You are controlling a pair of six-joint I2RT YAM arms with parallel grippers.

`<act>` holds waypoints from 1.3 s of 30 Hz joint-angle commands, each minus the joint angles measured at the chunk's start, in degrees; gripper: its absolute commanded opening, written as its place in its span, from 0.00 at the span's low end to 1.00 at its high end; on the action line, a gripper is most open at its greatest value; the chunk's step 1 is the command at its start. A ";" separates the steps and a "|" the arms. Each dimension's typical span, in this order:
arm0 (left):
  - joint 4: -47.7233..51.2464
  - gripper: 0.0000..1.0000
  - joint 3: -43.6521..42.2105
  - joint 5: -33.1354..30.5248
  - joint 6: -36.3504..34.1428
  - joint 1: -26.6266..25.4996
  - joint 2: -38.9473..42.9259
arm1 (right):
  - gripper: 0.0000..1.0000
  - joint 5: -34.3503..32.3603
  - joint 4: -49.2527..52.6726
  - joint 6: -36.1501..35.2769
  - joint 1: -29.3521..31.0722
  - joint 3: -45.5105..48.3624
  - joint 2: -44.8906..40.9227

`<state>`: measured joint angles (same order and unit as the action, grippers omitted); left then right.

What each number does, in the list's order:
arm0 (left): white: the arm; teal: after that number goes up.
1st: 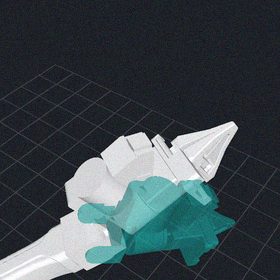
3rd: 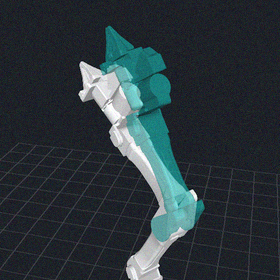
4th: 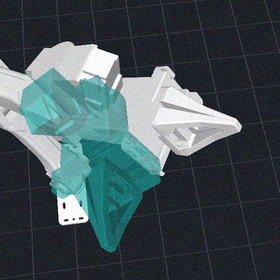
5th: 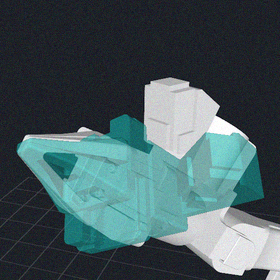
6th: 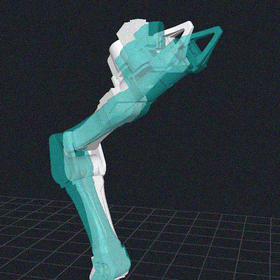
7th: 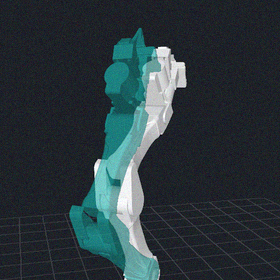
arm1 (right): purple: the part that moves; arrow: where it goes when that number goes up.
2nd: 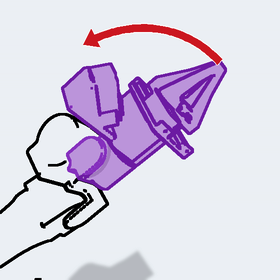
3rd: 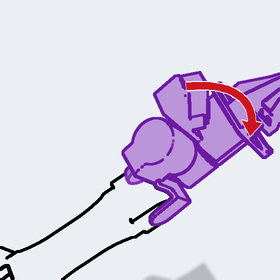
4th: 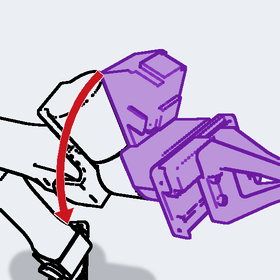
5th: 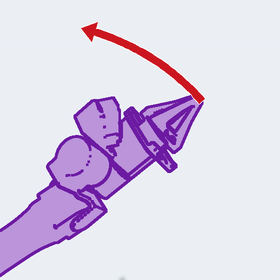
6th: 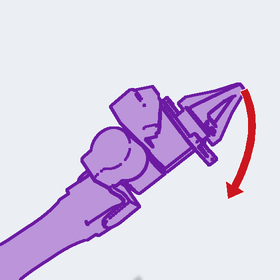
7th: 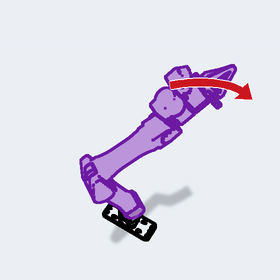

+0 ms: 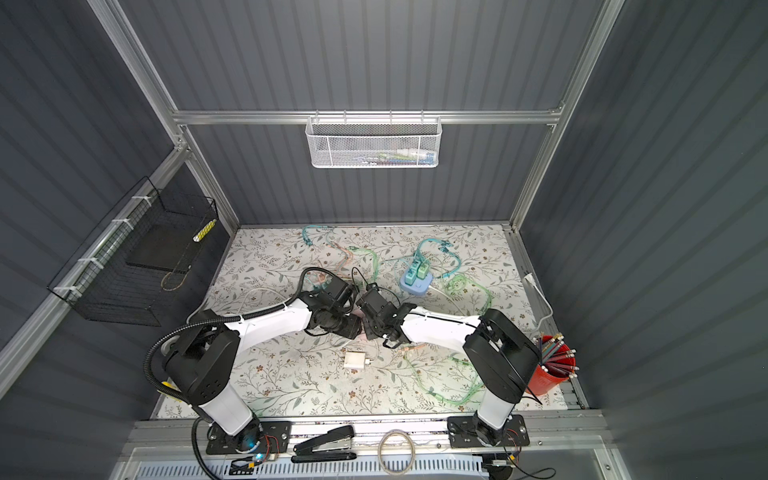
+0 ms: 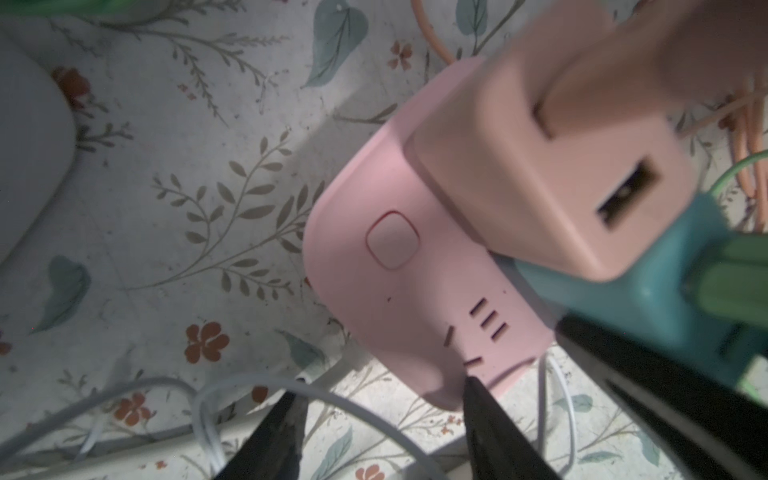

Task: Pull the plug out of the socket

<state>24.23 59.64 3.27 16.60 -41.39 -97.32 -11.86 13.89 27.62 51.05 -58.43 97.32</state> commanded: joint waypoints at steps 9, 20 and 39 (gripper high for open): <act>-0.65 0.62 2.59 1.49 0.89 1.05 -3.61 | 0.26 -0.65 0.05 -1.20 -0.40 -1.41 1.59; 3.02 0.53 3.58 -0.95 1.72 1.13 -5.41 | 0.20 -0.38 -0.62 -1.46 -0.86 -1.55 0.47; 5.36 0.50 3.74 -4.15 3.68 1.13 -8.84 | 0.14 -2.72 1.37 -1.54 -0.95 -3.75 -1.25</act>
<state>24.25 64.79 3.53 20.14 -40.51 -102.30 -12.47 15.38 26.39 50.50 -59.88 97.91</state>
